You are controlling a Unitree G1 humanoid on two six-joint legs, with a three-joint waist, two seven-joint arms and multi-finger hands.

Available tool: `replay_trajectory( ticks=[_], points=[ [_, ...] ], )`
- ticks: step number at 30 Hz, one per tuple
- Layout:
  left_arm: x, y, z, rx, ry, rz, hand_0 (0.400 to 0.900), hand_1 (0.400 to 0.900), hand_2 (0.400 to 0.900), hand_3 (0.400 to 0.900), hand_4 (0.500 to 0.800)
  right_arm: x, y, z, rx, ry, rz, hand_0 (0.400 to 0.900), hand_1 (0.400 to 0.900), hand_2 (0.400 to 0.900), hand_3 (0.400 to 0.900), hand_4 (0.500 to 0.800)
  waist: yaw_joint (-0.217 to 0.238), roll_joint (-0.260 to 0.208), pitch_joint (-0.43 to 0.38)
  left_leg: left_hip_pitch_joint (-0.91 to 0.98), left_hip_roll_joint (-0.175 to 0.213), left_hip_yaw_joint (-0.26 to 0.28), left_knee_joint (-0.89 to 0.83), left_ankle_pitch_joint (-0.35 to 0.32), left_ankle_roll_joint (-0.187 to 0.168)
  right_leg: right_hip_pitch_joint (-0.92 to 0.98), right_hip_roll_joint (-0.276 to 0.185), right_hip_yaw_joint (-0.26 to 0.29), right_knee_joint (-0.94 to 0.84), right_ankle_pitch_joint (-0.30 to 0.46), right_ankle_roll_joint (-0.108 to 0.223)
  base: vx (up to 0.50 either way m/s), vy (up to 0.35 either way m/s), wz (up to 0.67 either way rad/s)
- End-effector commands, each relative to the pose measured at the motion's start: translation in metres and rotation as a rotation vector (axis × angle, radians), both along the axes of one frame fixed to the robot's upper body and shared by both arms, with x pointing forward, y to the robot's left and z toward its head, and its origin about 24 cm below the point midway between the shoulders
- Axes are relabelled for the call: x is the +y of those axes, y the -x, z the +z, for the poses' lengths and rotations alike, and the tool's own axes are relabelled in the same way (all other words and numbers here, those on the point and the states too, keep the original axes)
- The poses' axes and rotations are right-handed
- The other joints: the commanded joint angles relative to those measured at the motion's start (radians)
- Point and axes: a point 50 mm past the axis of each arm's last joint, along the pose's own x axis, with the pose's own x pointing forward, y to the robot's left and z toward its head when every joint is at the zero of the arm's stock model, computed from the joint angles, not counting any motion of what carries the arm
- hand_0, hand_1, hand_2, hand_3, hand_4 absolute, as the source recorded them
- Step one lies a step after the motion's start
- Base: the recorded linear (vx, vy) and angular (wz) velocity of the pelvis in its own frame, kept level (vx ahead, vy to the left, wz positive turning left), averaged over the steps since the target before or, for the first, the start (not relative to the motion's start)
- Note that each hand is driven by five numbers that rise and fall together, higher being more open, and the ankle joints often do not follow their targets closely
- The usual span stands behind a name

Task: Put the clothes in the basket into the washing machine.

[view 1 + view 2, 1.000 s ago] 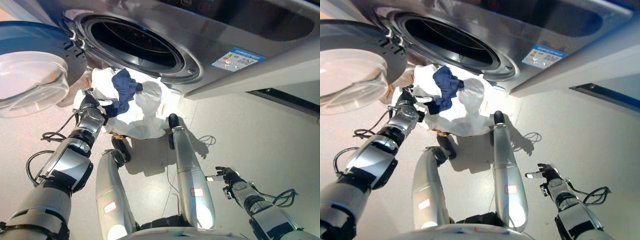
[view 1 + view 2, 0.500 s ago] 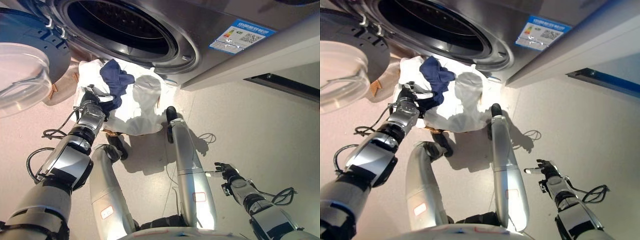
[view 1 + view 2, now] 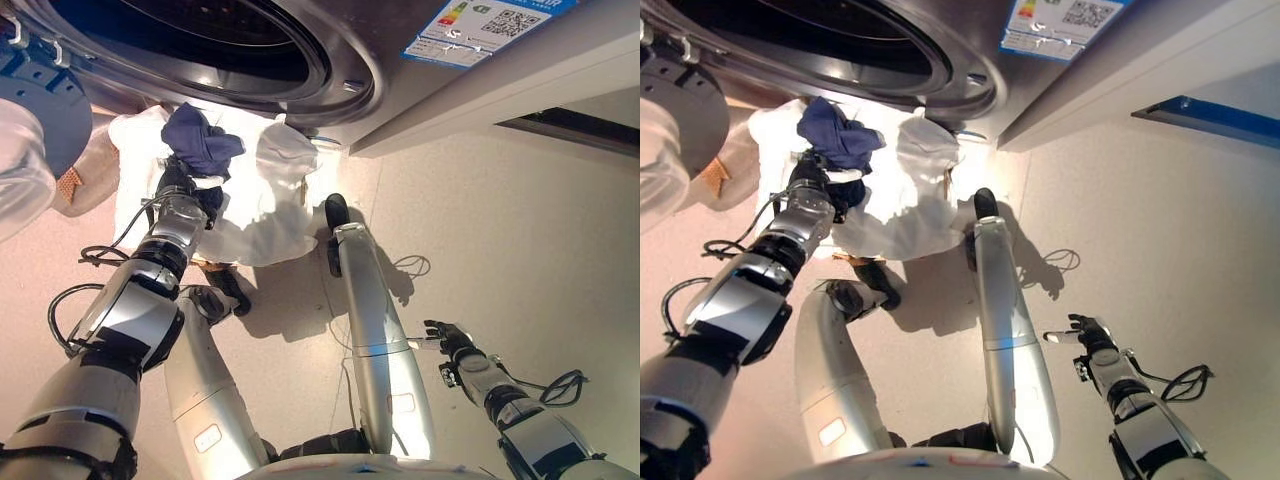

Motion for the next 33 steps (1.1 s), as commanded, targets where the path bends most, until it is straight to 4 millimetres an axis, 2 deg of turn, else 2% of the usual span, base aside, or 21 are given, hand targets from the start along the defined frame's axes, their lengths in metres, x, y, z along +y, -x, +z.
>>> replay_trajectory(
  ticks=[1,7,11,15,16,22,33],
  points=[
    [0.012,-0.005,0.039,-0.126,-0.025,0.033,0.9,0.9,0.9,0.9,0.8,-0.023,0.045,-0.017,0.128,0.048,-0.064,0.9,0.9,0.9,0.9,0.8,-0.052,-0.02,-0.027,-0.002,0.005,-0.045,0.057,-0.108,0.08,0.011,-0.054,0.011,-0.007,0.022,0.007,-0.03,-0.026,-0.09],
    [0.016,-0.006,0.049,-0.147,-0.022,0.061,0.9,0.9,0.9,0.9,0.8,-0.026,0.048,-0.017,0.119,0.043,-0.08,0.9,0.9,0.9,0.9,0.8,-0.062,-0.025,-0.027,-0.116,0.011,-0.056,0.159,-0.135,0.096,-0.096,-0.041,0.024,0.059,0.004,-0.003,-0.01,-0.016,-0.08],
    [0.02,-0.006,0.053,-0.168,0.002,0.078,0.9,0.9,0.9,0.9,0.8,-0.024,0.047,-0.017,0.109,0.035,-0.089,0.9,0.9,0.9,0.9,0.8,-0.064,-0.034,-0.027,-0.16,0.026,-0.059,0.204,-0.153,0.105,-0.153,-0.038,0.021,0.103,-0.009,-0.006,0.0,-0.003,-0.1],
    [0.022,-0.006,0.057,-0.19,0.06,0.087,0.9,0.9,0.9,0.9,0.8,-0.024,0.054,-0.02,0.119,0.023,-0.106,0.9,0.9,0.9,0.9,0.8,-0.07,-0.041,-0.027,-0.212,0.04,-0.062,0.255,-0.168,0.114,-0.207,-0.031,0.027,0.143,-0.02,-0.008,0.0,-0.002,-0.03],
    [0.023,-0.006,0.059,-0.202,0.079,0.082,0.4,0.4,0.4,0.4,0.5,-0.025,0.057,-0.021,0.123,0.023,-0.111,0.9,0.9,0.9,0.9,0.8,-0.071,-0.042,-0.027,-0.221,0.043,-0.063,0.265,-0.172,0.116,-0.217,-0.031,0.028,0.153,-0.023,-0.008,0.0,0.0,0.0],
    [0.024,-0.004,0.052,-0.197,0.123,0.079,0.4,0.4,0.4,0.4,0.5,-0.026,0.068,-0.025,0.134,0.021,-0.122,0.9,0.9,0.9,0.9,0.8,-0.073,-0.047,-0.027,-0.239,0.051,-0.07,0.304,-0.184,0.123,-0.238,-0.032,0.033,0.188,-0.032,0.001,0.0,0.0,0.0],
    [0.031,-0.001,0.047,-0.173,0.153,0.109,0.4,0.4,0.4,0.4,0.5,-0.021,0.071,-0.027,0.137,0.034,-0.099,0.9,0.9,0.9,0.9,0.8,-0.071,-0.055,-0.027,-0.226,0.068,-0.08,0.325,-0.178,0.122,-0.211,-0.031,0.04,0.204,-0.029,0.015,0.02,0.016,0.0]
  ],
)
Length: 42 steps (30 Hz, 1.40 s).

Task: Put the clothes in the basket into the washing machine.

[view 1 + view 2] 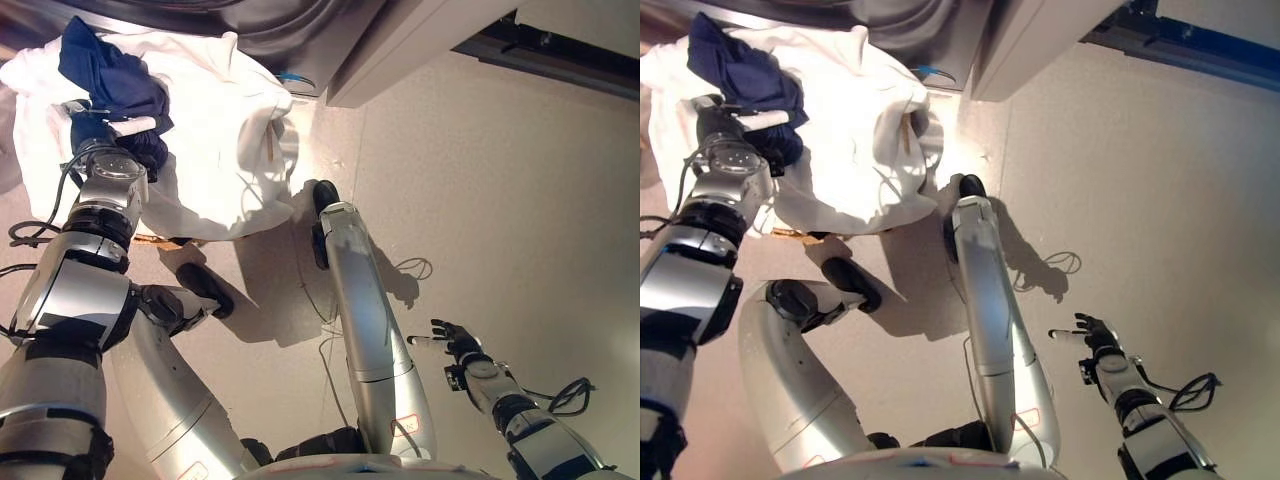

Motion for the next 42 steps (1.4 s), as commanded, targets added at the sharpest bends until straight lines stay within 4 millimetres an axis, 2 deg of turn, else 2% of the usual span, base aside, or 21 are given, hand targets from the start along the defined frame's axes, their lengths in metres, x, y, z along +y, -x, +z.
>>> replay_trajectory(
  ticks=[1,9,16,20,25,31,37,42],
  points=[
    [-0.033,-0.01,-0.029,0.065,0.059,-0.142,0.4,0.4,0.4,0.4,0.5,-0.01,0.058,-0.025,0.179,0.042,-0.032,0.9,0.9,0.9,0.9,0.8,-0.03,-0.024,-0.035,0.048,-0.015,-0.034,-0.008,-0.061,0.09,0.056,-0.079,-0.005,-0.122,0.098,-0.009,0.04,0.029,0.01],
    [-0.048,-0.011,-0.045,-0.013,0.187,-0.246,0.4,0.4,0.4,0.4,0.5,-0.014,0.071,-0.029,0.228,0.06,-0.031,0.9,0.9,0.9,0.9,0.8,-0.019,-0.021,-0.035,0.146,-0.017,-0.038,-0.041,-0.033,0.081,0.16,-0.085,-0.018,-0.132,0.086,-0.009,0.08,0.016,0.06],
    [-0.072,-0.011,-0.044,-0.149,0.275,-0.358,0.4,0.4,0.4,0.4,0.5,-0.014,0.073,-0.031,0.239,0.076,-0.034,0.9,0.9,0.9,0.9,0.8,0.0,0.004,-0.035,0.294,-0.048,-0.034,-0.155,0.027,0.05,0.3,-0.1,-0.025,-0.2,0.091,-0.012,0.07,0.015,0.11],
    [-0.084,-0.012,-0.031,-0.227,0.269,-0.418,0.4,0.4,0.4,0.4,0.5,-0.017,0.064,-0.026,0.225,0.085,-0.038,0.9,0.9,0.9,0.9,0.8,0.008,0.021,-0.035,0.394,-0.069,-0.025,-0.247,0.062,0.035,0.394,-0.106,-0.03,-0.263,0.099,-0.016,0.03,0.028,0.11],
    [-0.099,-0.013,-0.008,-0.313,0.265,-0.477,0.4,0.4,0.4,0.4,0.5,-0.026,0.063,-0.023,0.226,0.102,-0.059,0.9,0.9,0.9,0.9,0.8,0.011,0.039,-0.035,0.502,-0.098,-0.011,-0.336,0.076,0.034,0.489,-0.112,-0.037,-0.31,0.099,-0.02,0.06,0.037,0.12],
    [-0.107,-0.013,0.015,-0.37,0.251,-0.485,0.4,0.4,0.4,0.4,0.5,-0.033,0.077,-0.026,0.269,0.113,-0.063,0.9,0.9,0.9,0.9,0.8,0.006,0.05,-0.068,0.631,-0.118,0.012,-0.433,0.079,0.032,0.574,-0.13,-0.057,-0.353,0.093,-0.023,0.12,0.028,0.08],
    [-0.107,-0.012,0.034,-0.405,0.218,-0.463,0.4,0.4,0.4,0.4,0.5,-0.039,0.091,-0.029,0.321,0.126,-0.068,0.9,0.9,0.9,0.9,0.8,0.003,0.058,-0.101,0.718,-0.125,0.028,-0.519,0.09,0.026,0.621,-0.14,-0.066,-0.388,0.087,-0.023,0.1,0.015,0.03],
    [-0.106,-0.011,0.06,-0.446,0.196,-0.449,0.4,0.4,0.4,0.4,0.5,-0.048,0.097,-0.027,0.341,0.142,-0.087,0.9,0.9,0.9,0.9,0.8,-0.008,0.067,-0.112,0.754,-0.125,0.038,-0.565,0.104,0.017,0.637,-0.143,-0.063,-0.41,0.088,-0.02,0.08,0.015,0.01]
  ],
)
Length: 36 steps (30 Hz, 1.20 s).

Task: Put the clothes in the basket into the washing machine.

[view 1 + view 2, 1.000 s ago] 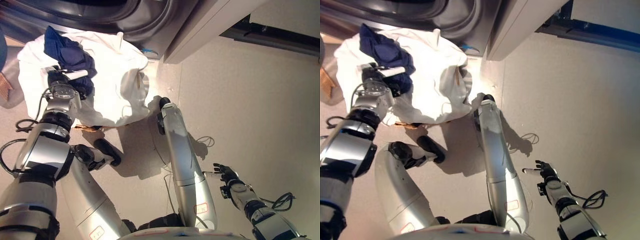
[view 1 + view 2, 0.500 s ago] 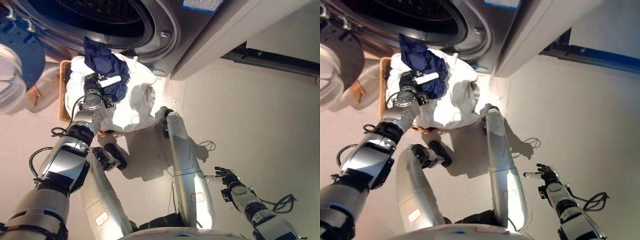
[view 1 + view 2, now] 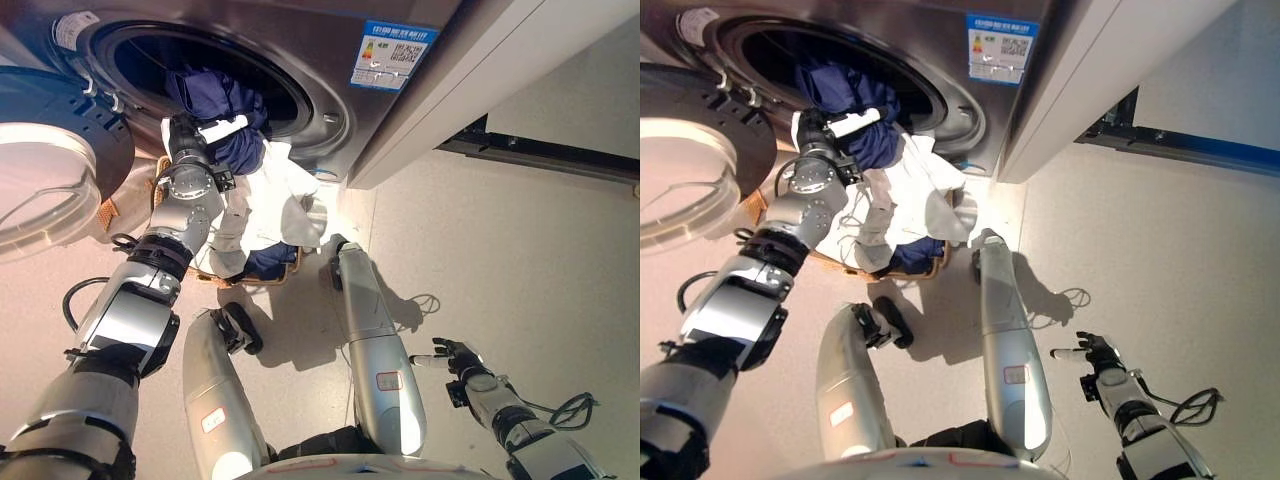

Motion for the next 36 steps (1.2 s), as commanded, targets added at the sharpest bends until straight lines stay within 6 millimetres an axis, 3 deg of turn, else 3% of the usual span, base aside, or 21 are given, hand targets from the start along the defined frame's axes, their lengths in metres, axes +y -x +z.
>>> replay_trajectory(
  ticks=[1,7,14,15,21,36],
  points=[
    [0.003,0.004,0.081,-0.273,-0.063,0.02,0.4,0.4,0.4,0.4,0.5,-0.047,0.079,-0.015,0.23,0.108,-0.119,0.9,0.9,0.9,0.9,0.8,-0.031,0.045,-0.12,0.108,-0.001,-0.016,-0.115,0.006,0.113,0.032,-0.023,0.004,-0.138,0.122,0.007,0.06,0.016,-0.04],
    [0.012,0.01,0.118,-0.338,-0.042,0.052,0.4,0.4,0.4,0.4,0.5,-0.062,0.086,-0.009,0.236,0.131,-0.156,0.9,0.9,0.9,0.9,0.8,-0.051,0.054,-0.109,0.082,0.003,-0.009,-0.097,0.003,0.109,0.012,-0.015,0.014,-0.134,0.125,0.008,0.06,0.024,-0.07],
    [0.013,0.013,0.141,-0.407,0.107,-0.001,0.4,0.4,0.4,0.4,0.5,-0.071,0.101,-0.008,0.257,0.129,-0.21,0.9,0.9,0.9,0.9,0.8,-0.071,0.042,-0.085,0.015,0.007,-0.005,-0.06,0.001,0.105,-0.023,0.006,0.018,-0.138,0.142,0.011,0.01,-0.004,-0.08],
    [0.013,0.013,0.145,-0.407,0.105,0.01,0.9,0.9,0.9,0.9,0.8,-0.072,0.103,-0.008,0.262,0.123,-0.215,0.9,0.9,0.9,0.9,0.8,-0.075,0.034,-0.079,-0.008,0.011,-0.008,-0.044,0.001,0.104,-0.031,0.009,0.019,-0.139,0.147,0.012,-0.03,-0.026,-0.05],
    [0.009,0.014,0.149,-0.411,0.06,0.01,0.9,0.9,0.9,0.9,0.8,-0.07,0.109,-0.011,0.277,0.105,-0.223,0.9,0.9,0.9,0.9,0.8,-0.074,0.027,-0.07,-0.05,0.014,-0.011,-0.023,-0.007,0.103,-0.046,0.02,0.021,-0.145,0.156,0.016,-0.04,-0.021,-0.04],
    [0.021,0.013,0.142,-0.397,0.131,0.031,0.9,0.9,0.9,0.9,0.8,-0.059,0.088,-0.011,0.215,0.096,-0.162,0.9,0.9,0.9,0.9,0.8,-0.059,0.037,-0.084,-0.053,0.01,0.0,-0.032,-0.004,0.099,-0.033,0.015,0.026,-0.169,0.154,0.015,-0.02,0.018,0.02]
  ],
)
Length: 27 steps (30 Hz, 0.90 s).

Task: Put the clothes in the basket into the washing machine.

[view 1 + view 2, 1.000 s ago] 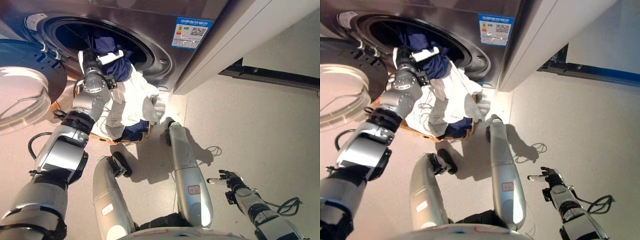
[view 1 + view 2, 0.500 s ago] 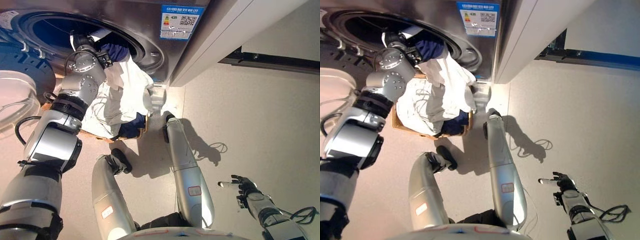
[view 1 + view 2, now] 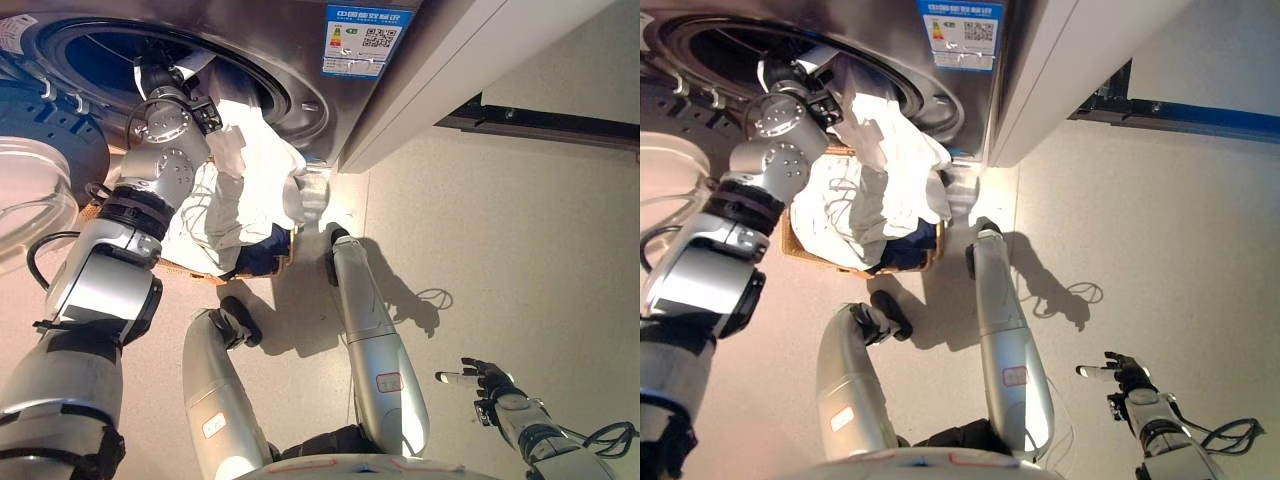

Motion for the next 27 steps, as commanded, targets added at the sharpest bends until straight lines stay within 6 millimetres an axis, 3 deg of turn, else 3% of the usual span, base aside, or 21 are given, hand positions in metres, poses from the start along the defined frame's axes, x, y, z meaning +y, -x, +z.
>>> replay_trajectory(
  ticks=[1,4,8,13,17,21,25,27],
  points=[
    [0.016,0.015,0.064,-0.236,-0.016,0.035,0.9,0.9,0.9,0.9,0.8,-0.023,0.056,-0.01,0.175,0.085,-0.041,0.9,0.9,0.9,0.9,0.8,-0.023,0.005,-0.09,0.018,0.007,0.023,-0.025,-0.011,0.113,0.047,-0.012,0.026,-0.164,0.141,0.029,-0.06,0.028,0.02],
    [0.018,0.011,0.054,-0.195,-0.014,0.025,0.9,0.9,0.9,0.9,0.8,-0.022,0.05,-0.009,0.16,0.09,-0.033,0.9,0.9,0.9,0.9,0.8,-0.018,0.004,-0.094,0.025,0.007,0.027,-0.041,-0.008,0.113,0.058,-0.016,0.021,-0.178,0.144,0.028,-0.06,0.027,0.03],
    [0.023,0.004,0.026,-0.082,-0.016,0.012,0.9,0.9,0.9,0.9,0.8,-0.018,0.038,-0.007,0.135,0.09,-0.011,0.9,0.9,0.9,0.9,0.8,-0.009,0.0,-0.112,0.074,-0.001,0.04,-0.109,0.005,0.114,0.102,-0.023,0.008,-0.228,0.153,0.026,-0.03,0.021,0.05],
    [0.028,-0.003,-0.027,0.104,0.053,-0.035,0.9,0.9,0.9,0.9,0.8,-0.007,0.02,-0.005,0.093,0.082,0.045,0.9,0.9,0.9,0.9,0.8,0.013,-0.006,-0.144,0.168,-0.019,0.059,-0.24,0.041,0.108,0.192,-0.038,-0.009,-0.334,0.173,0.026,0.01,-0.003,0.08],
    [0.035,0.004,-0.103,0.292,0.115,-0.072,0.9,0.9,0.9,0.9,0.8,0.005,0.01,-0.006,0.047,0.069,0.07,0.9,0.9,0.9,0.9,0.8,0.048,-0.008,-0.174,0.253,-0.032,0.06,-0.34,0.079,0.101,0.276,-0.056,-0.031,-0.421,0.185,0.028,0.0,-0.027,0.13],
    [0.039,0.027,-0.179,0.457,0.177,-0.095,0.9,0.9,0.9,0.9,0.8,0.019,-0.001,-0.007,0.001,0.053,0.089,0.9,0.9,0.9,0.9,0.8,0.096,-0.015,-0.197,0.303,-0.031,0.044,-0.364,0.093,0.096,0.343,-0.078,-0.057,-0.444,0.178,0.029,-0.04,-0.056,0.12],
    [0.038,0.051,-0.23,0.584,0.212,-0.105,0.9,0.9,0.9,0.9,0.8,0.029,-0.011,-0.005,-0.035,0.044,0.105,0.9,0.9,0.9,0.9,0.8,0.134,-0.026,-0.214,0.336,-0.029,0.036,-0.36,0.093,0.099,0.404,-0.09,-0.079,-0.443,0.159,0.023,-0.07,-0.073,0.12],
    [0.036,0.067,-0.257,0.658,0.204,-0.105,0.9,0.9,0.9,0.9,0.8,0.034,-0.014,-0.006,-0.04,0.037,0.114,0.9,0.9,0.9,0.9,0.8,0.151,-0.037,-0.228,0.358,-0.03,0.042,-0.391,0.135,0.104,0.446,-0.097,-0.097,-0.48,0.184,0.012,-0.12,-0.09,0.13]
  ],
)
